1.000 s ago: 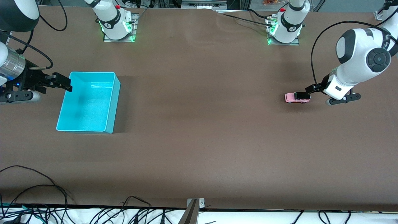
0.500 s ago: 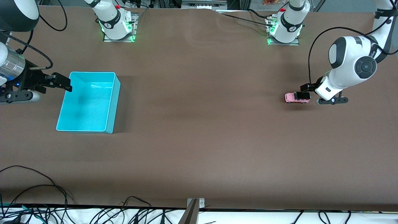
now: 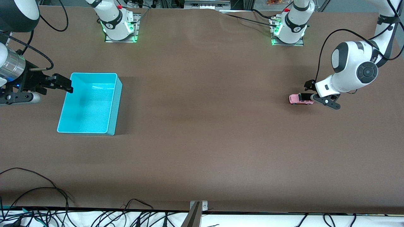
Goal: Wind and store pink jeep toy
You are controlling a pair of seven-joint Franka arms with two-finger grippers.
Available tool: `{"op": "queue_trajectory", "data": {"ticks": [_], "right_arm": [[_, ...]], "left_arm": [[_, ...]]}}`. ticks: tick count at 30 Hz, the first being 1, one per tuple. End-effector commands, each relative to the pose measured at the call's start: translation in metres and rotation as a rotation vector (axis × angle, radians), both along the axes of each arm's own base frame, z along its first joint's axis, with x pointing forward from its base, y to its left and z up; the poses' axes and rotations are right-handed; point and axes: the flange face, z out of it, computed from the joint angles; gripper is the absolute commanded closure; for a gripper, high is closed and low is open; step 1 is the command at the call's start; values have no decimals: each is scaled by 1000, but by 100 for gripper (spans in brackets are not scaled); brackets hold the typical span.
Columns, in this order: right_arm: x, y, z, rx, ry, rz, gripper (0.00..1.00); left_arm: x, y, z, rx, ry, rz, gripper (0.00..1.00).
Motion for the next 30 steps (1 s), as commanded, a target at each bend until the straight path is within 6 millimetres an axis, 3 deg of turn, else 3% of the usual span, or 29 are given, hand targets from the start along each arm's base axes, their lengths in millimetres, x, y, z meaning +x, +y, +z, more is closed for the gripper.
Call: {"op": "queue_trajectory", "data": {"ticks": [1,12,30], "right_arm": [[1,-1,4,-9,-5,-10,0],[1,-1,4,-11,-4,-10,0],[1,-2,4,-11,-6,-12,0]], "left_arm": [[2,-13,-1,-22,-15,-181,0],[-25,-17,-38,-89,-56,-516,0],[-37,-16,-59,-60,-122,-799,0]]}}
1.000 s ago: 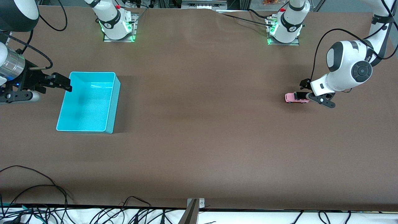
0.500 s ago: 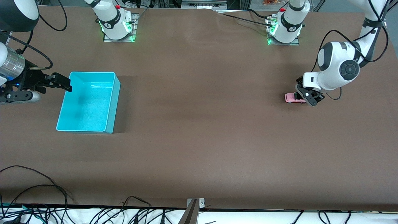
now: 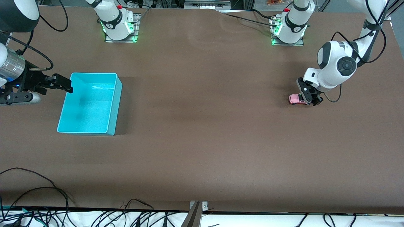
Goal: Wind and store pink jeep toy
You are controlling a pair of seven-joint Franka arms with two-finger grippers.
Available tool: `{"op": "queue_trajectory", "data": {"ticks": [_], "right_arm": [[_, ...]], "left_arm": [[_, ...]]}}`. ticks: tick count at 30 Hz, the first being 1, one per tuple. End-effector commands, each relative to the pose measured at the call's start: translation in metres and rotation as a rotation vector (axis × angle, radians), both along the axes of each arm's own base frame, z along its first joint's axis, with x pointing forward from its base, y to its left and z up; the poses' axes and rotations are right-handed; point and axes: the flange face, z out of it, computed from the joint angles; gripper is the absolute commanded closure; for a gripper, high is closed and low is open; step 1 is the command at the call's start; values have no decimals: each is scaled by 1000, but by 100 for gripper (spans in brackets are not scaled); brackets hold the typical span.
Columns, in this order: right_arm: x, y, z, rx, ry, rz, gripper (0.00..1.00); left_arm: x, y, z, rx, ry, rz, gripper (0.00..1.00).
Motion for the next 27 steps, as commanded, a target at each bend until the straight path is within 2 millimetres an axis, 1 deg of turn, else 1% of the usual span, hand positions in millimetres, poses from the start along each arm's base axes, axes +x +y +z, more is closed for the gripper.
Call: {"op": "queue_trajectory", "data": {"ticks": [1,6,9,12,13,15,24,27], "right_arm": [[1,-1,4,-11,-6,-10,0],[1,-1,4,-11,-6,-10,0],[1,-1,5,-11,-7,-10,0],[1,-1,4,-10,-6,-10,0],[1,-2,3,-10,-6,-12,0],[1,-2,4,-10,-7,-12,0],[2,-3,2,-10,-4,-13,0],[2,-4,2,-10,-4,-15,0]], "left_arm": [[-3,3,-5,13,-23,-76,0],[-1,2,-7,23,-37,-109,0],[-2,1,-13,21,-34,-113,0],[-2,1,-14,20,-34,-113,0],[-1,1,-13,21,-37,-113,1],[-1,1,-13,21,-36,-114,6],[-2,1,-14,21,-32,-116,8],[-2,2,-14,21,-32,-114,14]]}}
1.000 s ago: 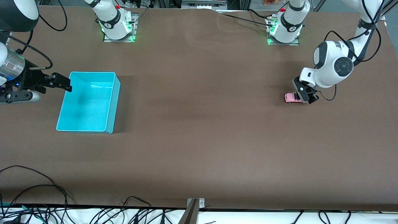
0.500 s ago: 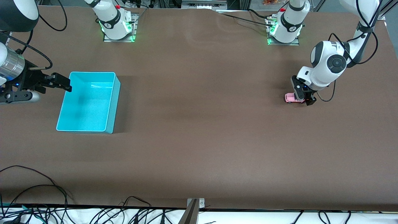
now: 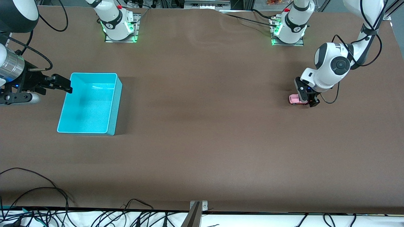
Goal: Wind and store pink jeep toy
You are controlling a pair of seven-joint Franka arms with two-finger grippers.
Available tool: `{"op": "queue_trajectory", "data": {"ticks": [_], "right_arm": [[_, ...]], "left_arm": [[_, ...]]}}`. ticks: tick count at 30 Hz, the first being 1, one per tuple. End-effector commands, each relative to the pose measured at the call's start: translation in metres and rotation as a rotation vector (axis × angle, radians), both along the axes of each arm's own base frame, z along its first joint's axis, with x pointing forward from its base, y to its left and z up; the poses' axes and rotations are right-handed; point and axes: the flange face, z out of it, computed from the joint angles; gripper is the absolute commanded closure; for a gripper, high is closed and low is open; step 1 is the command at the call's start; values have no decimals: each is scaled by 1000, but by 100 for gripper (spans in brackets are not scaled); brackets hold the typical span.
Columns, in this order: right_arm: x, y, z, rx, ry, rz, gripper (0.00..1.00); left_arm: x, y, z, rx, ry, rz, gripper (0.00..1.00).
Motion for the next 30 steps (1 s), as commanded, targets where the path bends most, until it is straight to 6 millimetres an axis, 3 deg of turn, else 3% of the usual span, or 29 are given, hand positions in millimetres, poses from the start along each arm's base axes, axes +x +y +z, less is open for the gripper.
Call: {"op": "queue_trajectory", "data": {"ticks": [1,12,16,19,26,30], "right_arm": [[2,-2,3,-10,-7,-11,0],[1,-4,2,-10,-4,-14,0],[2,-4,1,-10,-2,-14,0],[2,-5,1,-10,-2,-16,0],[2,-5,1,-10,-2,-16,0],[2,-4,1,-10,-2,-14,0]], "left_arm": [[0,4,1,9,-11,-32,19],[3,1,3,49,-15,-148,82],[4,1,3,48,-15,-147,88],[5,1,5,50,-21,-151,100],[7,0,11,41,-32,-125,100],[13,-18,20,25,-53,-129,100]]}}
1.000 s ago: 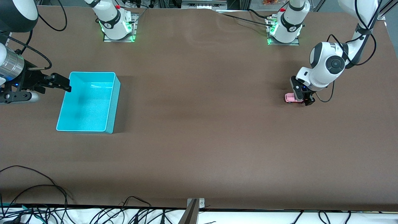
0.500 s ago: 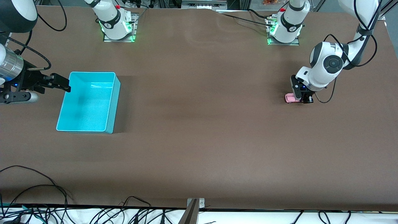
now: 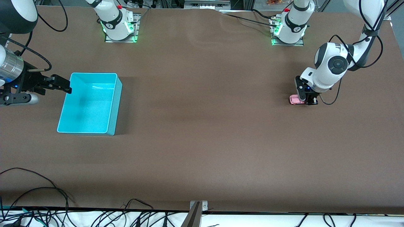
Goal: Wind and store pink jeep toy
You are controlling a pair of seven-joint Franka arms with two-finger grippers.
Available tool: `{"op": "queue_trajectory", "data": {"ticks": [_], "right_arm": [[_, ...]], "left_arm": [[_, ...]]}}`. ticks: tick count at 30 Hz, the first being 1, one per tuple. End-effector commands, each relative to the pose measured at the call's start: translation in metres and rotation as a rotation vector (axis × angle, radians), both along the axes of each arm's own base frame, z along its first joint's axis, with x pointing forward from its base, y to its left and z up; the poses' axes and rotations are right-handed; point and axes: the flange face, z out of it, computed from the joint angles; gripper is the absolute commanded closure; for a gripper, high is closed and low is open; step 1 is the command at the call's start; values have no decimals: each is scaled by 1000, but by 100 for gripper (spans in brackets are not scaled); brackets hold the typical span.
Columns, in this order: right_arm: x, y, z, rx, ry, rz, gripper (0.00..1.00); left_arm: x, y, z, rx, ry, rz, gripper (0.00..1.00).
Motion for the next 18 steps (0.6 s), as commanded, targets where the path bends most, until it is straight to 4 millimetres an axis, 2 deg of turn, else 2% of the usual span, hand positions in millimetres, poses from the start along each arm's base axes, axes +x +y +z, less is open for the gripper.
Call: {"op": "queue_trajectory", "data": {"ticks": [1,6,11,18], "right_arm": [[1,-1,4,-10,-7,-9,0],[1,-1,3,-10,-5,-9,0],[1,-1,3,-10,-5,-9,0],[1,-1,3,-10,-5,-9,0]], "left_arm": [[12,-19,18,-24,-40,-5,100],[13,-28,19,-80,-39,78,100],[12,-30,16,-83,-31,79,100],[7,-30,-6,-88,10,85,100]]}}
